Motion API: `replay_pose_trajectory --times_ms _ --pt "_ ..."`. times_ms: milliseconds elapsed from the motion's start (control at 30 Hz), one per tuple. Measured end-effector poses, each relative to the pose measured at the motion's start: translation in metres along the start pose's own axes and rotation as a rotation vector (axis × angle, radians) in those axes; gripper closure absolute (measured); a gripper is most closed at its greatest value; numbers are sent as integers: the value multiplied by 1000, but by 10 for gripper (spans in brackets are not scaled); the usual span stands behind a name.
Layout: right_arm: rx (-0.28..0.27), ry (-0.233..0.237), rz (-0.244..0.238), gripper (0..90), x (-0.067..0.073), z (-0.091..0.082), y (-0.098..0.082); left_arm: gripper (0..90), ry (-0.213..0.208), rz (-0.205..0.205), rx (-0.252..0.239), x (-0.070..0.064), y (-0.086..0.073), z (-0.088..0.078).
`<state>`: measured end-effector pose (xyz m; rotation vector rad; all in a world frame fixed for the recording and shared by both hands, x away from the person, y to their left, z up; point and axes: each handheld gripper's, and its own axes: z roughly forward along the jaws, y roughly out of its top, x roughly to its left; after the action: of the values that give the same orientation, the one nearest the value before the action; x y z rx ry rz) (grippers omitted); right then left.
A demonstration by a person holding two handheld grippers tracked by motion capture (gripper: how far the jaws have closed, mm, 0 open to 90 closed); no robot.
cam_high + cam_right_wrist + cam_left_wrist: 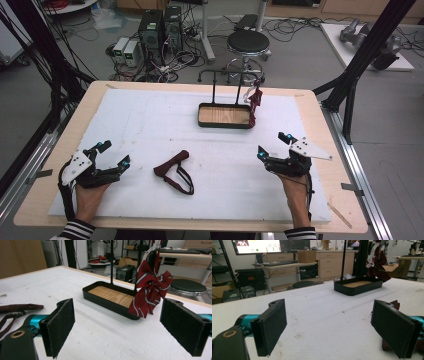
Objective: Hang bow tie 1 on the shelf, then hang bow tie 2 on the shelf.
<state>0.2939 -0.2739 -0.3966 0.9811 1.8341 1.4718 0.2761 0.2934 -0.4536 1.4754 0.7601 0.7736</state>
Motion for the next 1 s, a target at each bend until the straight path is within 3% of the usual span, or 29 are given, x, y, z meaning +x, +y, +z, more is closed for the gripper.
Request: replay_pose_trajectory --times_ms 600,733,867,1000 --pt "-43 -11 0 117 6 -8 -6 134 -2 5 -11 0 0 -1" --pt "-57 -16 14 117 7 -13 -13 134 -18 -27 -4 1 1 -1" --pt "-54 -26 33 117 6 -18 -19 134 -47 -18 10 -1 12 -1" --pt "-79 -28 36 117 5 -22 -22 133 -88 12 57 -5 31 2"
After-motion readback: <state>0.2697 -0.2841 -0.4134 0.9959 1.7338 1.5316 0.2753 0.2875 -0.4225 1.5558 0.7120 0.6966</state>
